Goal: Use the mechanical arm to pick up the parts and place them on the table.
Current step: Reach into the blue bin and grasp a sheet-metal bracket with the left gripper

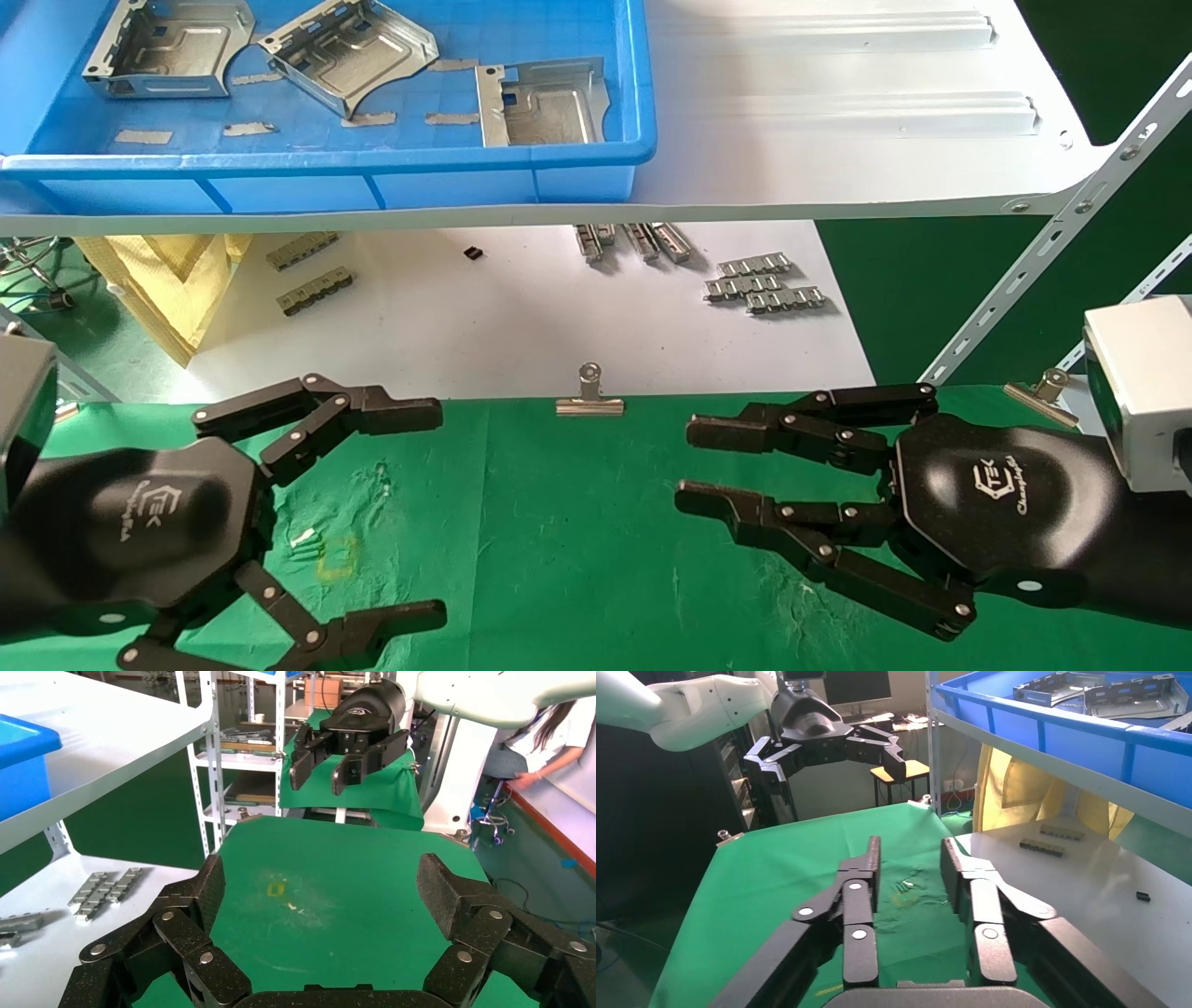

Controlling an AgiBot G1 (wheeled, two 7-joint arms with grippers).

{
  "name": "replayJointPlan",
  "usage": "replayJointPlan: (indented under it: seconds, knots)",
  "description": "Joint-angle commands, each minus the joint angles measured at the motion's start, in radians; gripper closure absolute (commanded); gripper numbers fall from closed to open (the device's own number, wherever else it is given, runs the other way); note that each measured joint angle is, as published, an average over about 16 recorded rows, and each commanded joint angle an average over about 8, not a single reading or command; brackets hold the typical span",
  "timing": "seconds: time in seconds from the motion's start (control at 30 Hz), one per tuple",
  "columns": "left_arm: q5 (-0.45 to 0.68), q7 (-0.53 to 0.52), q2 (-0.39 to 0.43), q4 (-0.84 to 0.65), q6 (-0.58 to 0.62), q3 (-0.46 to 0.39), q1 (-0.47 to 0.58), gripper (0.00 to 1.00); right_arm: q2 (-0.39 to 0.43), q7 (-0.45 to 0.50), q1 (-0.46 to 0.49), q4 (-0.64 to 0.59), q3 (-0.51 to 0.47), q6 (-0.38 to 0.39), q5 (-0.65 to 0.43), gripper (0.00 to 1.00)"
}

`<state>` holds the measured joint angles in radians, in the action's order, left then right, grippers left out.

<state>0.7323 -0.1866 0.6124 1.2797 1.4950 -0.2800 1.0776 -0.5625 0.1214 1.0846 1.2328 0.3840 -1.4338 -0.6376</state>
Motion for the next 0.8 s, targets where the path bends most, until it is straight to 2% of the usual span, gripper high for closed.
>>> replayJointPlan:
  seconds: [0.03,0.57,0.67,0.8]
  knots:
    - [0.0,0.0,0.0,0.0,0.0,0.0,0.0,0.0,0.0,0.0,0.0,0.0,0.0,0.0,0.0,1.0]
    - [0.012,0.005,0.002,-0.005,-0.013,0.004,0.021,0.0,0.0,0.0,0.0,0.0,0.0,0.0,0.0,1.0]
    - [0.039,0.011,0.015,-0.023,-0.038,0.006,0.076,0.0,0.0,0.0,0.0,0.0,0.0,0.0,0.0,1.0]
    - [0.12,0.006,0.062,-0.096,-0.089,-0.013,0.222,0.0,0.0,0.0,0.0,0.0,0.0,0.0,0.0,1.0]
